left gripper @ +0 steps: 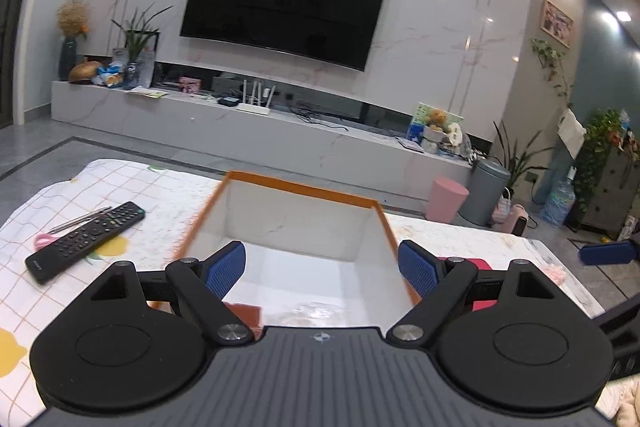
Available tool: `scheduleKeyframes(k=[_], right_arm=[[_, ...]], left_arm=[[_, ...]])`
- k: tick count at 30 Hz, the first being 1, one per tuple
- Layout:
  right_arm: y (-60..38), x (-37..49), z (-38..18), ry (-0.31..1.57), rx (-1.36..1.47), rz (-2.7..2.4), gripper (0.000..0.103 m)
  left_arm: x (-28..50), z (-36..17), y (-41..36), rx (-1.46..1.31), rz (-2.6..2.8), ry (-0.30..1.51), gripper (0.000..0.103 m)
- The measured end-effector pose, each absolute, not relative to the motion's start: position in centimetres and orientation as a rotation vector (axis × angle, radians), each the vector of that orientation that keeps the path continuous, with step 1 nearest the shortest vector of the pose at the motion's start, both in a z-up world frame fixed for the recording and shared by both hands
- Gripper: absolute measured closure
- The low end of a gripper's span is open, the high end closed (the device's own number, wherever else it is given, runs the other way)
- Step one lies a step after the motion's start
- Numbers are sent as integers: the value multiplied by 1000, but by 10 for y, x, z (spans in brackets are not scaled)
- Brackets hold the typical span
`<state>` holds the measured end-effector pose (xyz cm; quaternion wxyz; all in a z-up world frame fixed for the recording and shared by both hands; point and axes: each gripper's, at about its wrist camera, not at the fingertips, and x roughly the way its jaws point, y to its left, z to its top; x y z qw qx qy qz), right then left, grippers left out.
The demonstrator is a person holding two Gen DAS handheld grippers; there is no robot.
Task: Organize soft objects
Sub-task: 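Withdraw both tools from the orange box back toward the table, then grasp the brown plush bear with the left tool while the right tool grasps the clear plastic bag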
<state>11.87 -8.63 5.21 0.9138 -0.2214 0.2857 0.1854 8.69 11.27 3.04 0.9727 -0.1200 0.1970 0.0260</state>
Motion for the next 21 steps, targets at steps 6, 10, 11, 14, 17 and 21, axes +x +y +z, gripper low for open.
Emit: scheduleKeyframes(k=[6, 10, 11, 14, 17, 21], right_arm=[[-155, 120, 61, 560, -343, 259, 3], [-199, 123, 54, 566, -240, 158, 3], [-209, 124, 50, 580, -212, 142, 3], [-233, 127, 41, 615, -154, 137, 3], [-249, 131, 31, 643, -127, 118, 3], [-264, 141, 11, 706, -93, 112, 3]], left_arm=[[92, 32, 77, -182, 32, 384, 2], [92, 30, 52, -158, -13, 370, 2], [91, 28, 46, -153, -25, 370, 2], [91, 21, 28, -132, -59, 381, 2], [91, 12, 12, -117, -97, 391, 2], [89, -4, 1, -154, -164, 423, 2]])
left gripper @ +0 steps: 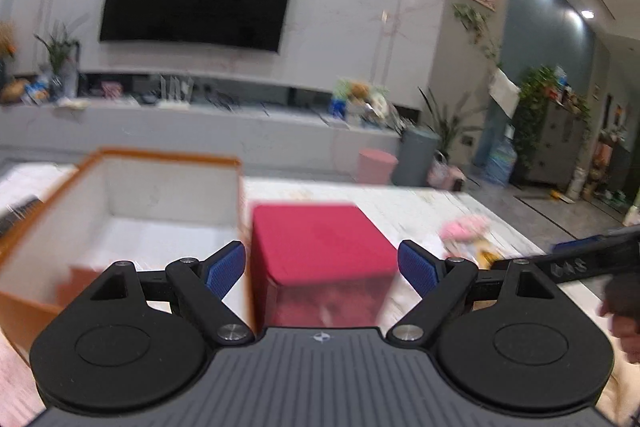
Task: Organize soft objects
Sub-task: 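Grasp the brown plush bear with the left tool while the right tool grasps the clear plastic bag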
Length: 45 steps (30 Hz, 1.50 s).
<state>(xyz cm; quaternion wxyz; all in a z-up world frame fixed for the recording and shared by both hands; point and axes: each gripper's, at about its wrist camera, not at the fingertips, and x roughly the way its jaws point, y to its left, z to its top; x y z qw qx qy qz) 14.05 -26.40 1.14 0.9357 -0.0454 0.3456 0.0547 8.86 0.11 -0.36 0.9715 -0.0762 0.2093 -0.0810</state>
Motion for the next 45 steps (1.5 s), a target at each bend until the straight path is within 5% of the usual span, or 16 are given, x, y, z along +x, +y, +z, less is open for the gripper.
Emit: scheduleKeyframes(k=[15, 30, 33, 41, 45], right_arm=[[-297, 170, -47, 955, 166, 145, 3], [-241, 192, -114, 1166, -70, 131, 3], [-236, 189, -111, 1111, -95, 158, 20], [-251, 184, -99, 1069, -52, 137, 97], [-263, 179, -88, 1048, 7, 128, 102]], left_arm=[[84, -59, -51, 98, -261, 581, 2], [77, -69, -53, 120, -279, 638, 2], [79, -68, -52, 125, -268, 639, 2], [83, -65, -46, 106, -255, 645, 2], [83, -64, -43, 110, -249, 639, 2]])
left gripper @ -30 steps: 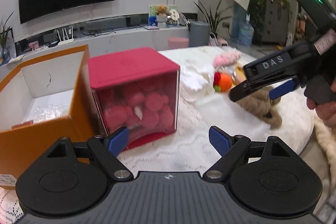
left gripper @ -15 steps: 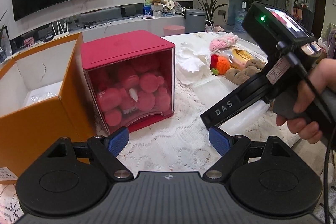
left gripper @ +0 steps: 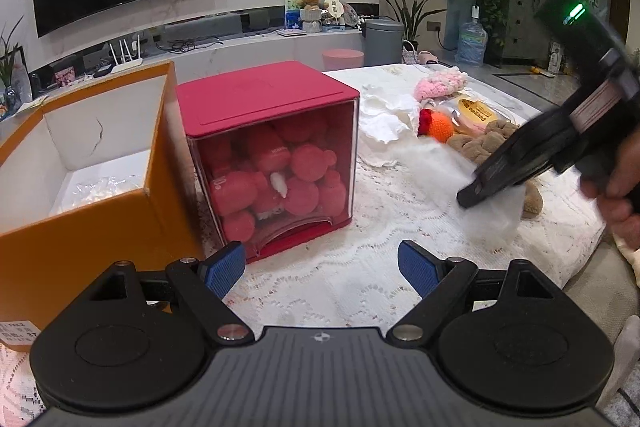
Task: Organize soft objects
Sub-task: 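Grasp the brown plush bear with the left tool while the right tool grasps the clear plastic bag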
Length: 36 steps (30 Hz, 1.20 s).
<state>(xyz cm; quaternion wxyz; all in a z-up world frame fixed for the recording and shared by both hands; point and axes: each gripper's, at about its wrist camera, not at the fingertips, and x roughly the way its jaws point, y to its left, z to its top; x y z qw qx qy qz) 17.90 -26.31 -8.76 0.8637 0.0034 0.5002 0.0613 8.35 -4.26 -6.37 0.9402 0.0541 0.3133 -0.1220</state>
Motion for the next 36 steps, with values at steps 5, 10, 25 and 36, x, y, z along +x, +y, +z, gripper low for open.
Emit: scheduleKeyframes(k=[5, 10, 25, 36], right_arm=[[-279, 167, -51, 949, 170, 232, 102], [-303, 164, -19, 833, 301, 238, 102], [-402, 168, -4, 697, 448, -8, 102], [-401, 176, -16, 733, 442, 50, 102]], left_arm=[[87, -65, -43, 108, -246, 651, 2], [81, -67, -49, 119, -293, 634, 2], [124, -82, -180, 191, -566, 606, 2], [172, -110, -215, 194, -561, 537, 2]])
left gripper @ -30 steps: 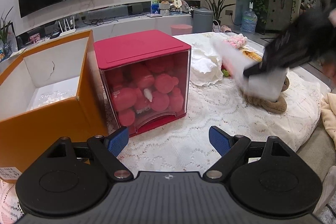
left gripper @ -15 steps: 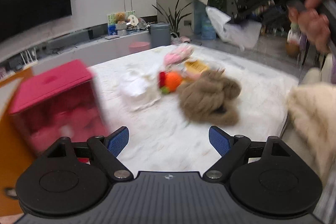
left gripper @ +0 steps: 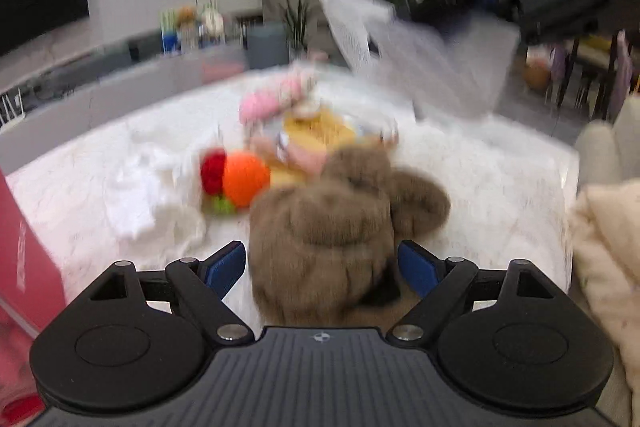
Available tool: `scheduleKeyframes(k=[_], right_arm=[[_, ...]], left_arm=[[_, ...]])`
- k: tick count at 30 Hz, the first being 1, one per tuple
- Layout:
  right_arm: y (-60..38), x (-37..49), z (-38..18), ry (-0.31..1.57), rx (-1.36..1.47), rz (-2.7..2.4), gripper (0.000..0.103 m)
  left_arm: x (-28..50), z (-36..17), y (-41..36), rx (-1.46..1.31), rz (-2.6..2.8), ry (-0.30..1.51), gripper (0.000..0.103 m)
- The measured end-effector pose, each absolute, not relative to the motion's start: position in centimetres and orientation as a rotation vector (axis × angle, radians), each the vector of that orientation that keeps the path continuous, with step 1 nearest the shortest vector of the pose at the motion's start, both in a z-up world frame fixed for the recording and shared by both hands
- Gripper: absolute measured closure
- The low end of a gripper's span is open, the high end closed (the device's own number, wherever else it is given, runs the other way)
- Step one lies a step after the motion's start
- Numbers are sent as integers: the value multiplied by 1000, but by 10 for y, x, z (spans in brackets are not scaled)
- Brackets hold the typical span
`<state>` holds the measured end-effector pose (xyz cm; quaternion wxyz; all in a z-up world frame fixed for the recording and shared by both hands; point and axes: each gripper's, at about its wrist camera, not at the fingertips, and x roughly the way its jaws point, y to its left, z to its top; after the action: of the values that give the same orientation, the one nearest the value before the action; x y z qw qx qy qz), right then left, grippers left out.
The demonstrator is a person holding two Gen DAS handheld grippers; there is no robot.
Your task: Organize soft objects
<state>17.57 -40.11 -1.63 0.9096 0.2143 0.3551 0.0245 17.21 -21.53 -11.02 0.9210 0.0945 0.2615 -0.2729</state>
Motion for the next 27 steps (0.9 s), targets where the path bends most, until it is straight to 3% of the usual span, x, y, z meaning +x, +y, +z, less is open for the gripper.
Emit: scheduleKeyframes(k=[6, 8, 11, 13, 27], right_arm=[[-406, 175, -16, 733, 466, 52, 102], [-408, 174, -16, 734, 473, 48, 102], [-411, 174, -17, 734, 485, 41, 102], [-412, 174, -17, 736, 492, 40, 102], [-412, 167, -13, 709, 512, 72, 102]], left_arm=[[189, -120, -216, 170, -628, 567, 2], [187, -119, -212, 151, -622, 551, 17], [179, -118, -211, 169, -607, 524, 30], [171, -117, -211, 182, -602, 512, 33], [129, -60, -192, 183, -560, 485, 36]])
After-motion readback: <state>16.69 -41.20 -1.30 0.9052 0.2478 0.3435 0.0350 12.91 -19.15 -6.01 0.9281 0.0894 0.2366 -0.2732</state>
